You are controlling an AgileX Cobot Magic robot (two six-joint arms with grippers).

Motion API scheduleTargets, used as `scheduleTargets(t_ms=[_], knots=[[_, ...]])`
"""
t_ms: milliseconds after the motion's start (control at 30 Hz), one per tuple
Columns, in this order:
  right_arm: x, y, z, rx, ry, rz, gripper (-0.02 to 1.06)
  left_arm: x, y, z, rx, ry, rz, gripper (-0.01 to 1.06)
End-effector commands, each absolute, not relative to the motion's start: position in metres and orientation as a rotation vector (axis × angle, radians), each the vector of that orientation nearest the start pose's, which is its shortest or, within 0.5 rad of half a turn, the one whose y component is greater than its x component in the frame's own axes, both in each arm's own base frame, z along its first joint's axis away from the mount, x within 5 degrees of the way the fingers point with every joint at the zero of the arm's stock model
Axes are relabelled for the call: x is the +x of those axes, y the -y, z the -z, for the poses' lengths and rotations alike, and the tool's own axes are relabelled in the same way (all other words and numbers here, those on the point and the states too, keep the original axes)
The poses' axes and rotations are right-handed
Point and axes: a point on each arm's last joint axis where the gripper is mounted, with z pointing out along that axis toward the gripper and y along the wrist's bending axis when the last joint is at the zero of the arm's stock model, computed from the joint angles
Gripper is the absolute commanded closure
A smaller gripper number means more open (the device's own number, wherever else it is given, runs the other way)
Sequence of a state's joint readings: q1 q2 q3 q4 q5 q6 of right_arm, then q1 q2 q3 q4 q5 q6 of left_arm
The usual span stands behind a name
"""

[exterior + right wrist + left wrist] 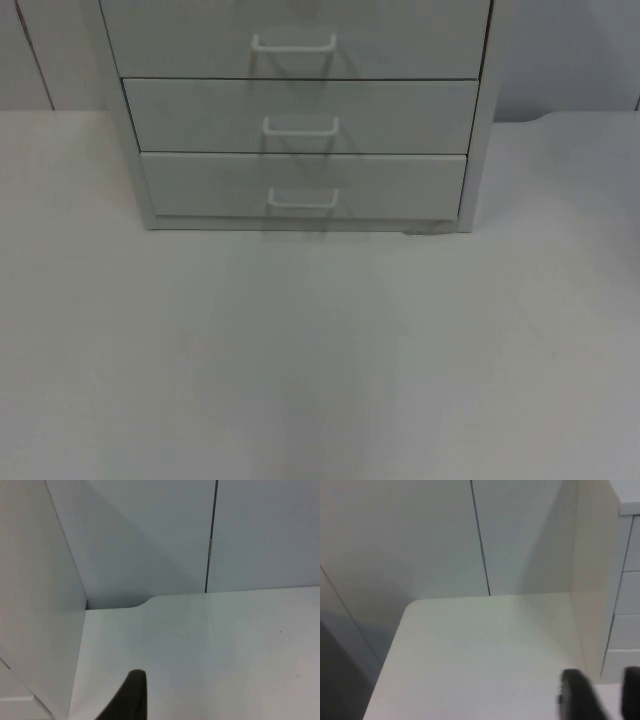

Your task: Open the drawer with the left hand, place the block into the drawer with the right hand, then close the drawer with the left hand.

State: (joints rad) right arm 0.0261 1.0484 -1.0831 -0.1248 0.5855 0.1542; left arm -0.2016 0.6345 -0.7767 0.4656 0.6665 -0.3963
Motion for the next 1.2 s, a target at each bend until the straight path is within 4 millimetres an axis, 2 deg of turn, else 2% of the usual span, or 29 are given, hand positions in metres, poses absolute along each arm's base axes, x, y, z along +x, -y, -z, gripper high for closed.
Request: scheduleTargets(t_ms=[0, 67, 100, 133, 333, 433, 533, 600, 700, 733, 833, 933, 1000, 1167], knots=[[0.215, 0.001, -0.402, 0.050, -2.011, 0.036, -0.01, 0.124, 0.000, -0.366, -0.016, -1.941, -0.120, 0.61], [0.212, 0.001, -0.403, 0.039, -2.005, 0.043, -0.01, 0.130, 0.001, -0.362, -0.035, -1.969, -0.107, 0.17], [0.212, 0.001, -0.403, 0.039, -2.005, 0.043, -0.01, 0.130, 0.001, -0.362, -0.035, -1.969, -0.107, 0.17], [0.211, 0.001, -0.404, 0.039, -2.002, 0.044, -0.01, 0.131, 0.002, -0.361, -0.041, -1.980, -0.092, -0.01], [0.204, 0.002, -0.406, 0.042, -2.006, 0.045, -0.01, 0.132, 0.003, -0.363, -0.037, -1.952, -0.082, 0.00], [0.196, 0.002, -0.408, 0.045, -2.021, 0.049, -0.01, 0.133, 0.006, -0.370, -0.019, -1.880, -0.034, 0.00], [0.185, 0.003, -0.412, 0.028, -2.011, 0.064, -0.01, 0.128, 0.005, -0.375, 0.031, -1.828, -0.069, 0.00], [0.168, 0.003, -0.421, 0.010, -1.972, 0.075, -0.01, 0.119, 0.004, -0.381, 0.103, -1.778, -0.124, 0.00], [0.135, 0.003, -0.435, -0.032, -1.890, 0.096, -0.01, 0.102, 0.000, -0.385, 0.107, -1.752, -0.130, 0.00], [0.135, 0.003, -0.435, -0.032, -1.890, 0.096, -0.01, 0.102, 0.000, -0.385, 0.107, -1.752, -0.130, 0.00], [0.096, -0.001, -0.442, -0.115, -1.841, 0.074, -0.01, 0.086, 0.001, -0.386, 0.163, -1.738, -0.111, 0.00], [0.064, -0.008, -0.440, -0.192, -1.846, 0.014, -0.01, 0.072, 0.005, -0.377, 0.290, -1.811, -0.086, 0.00], [0.059, -0.009, -0.439, -0.198, -1.846, 0.001, -0.01, 0.070, 0.007, -0.376, 0.309, -1.824, -0.073, 0.00], [0.017, -0.009, -0.418, -0.210, -1.844, -0.022, -0.01, 0.045, 0.021, -0.369, 0.458, -1.849, 0.164, 0.00]])
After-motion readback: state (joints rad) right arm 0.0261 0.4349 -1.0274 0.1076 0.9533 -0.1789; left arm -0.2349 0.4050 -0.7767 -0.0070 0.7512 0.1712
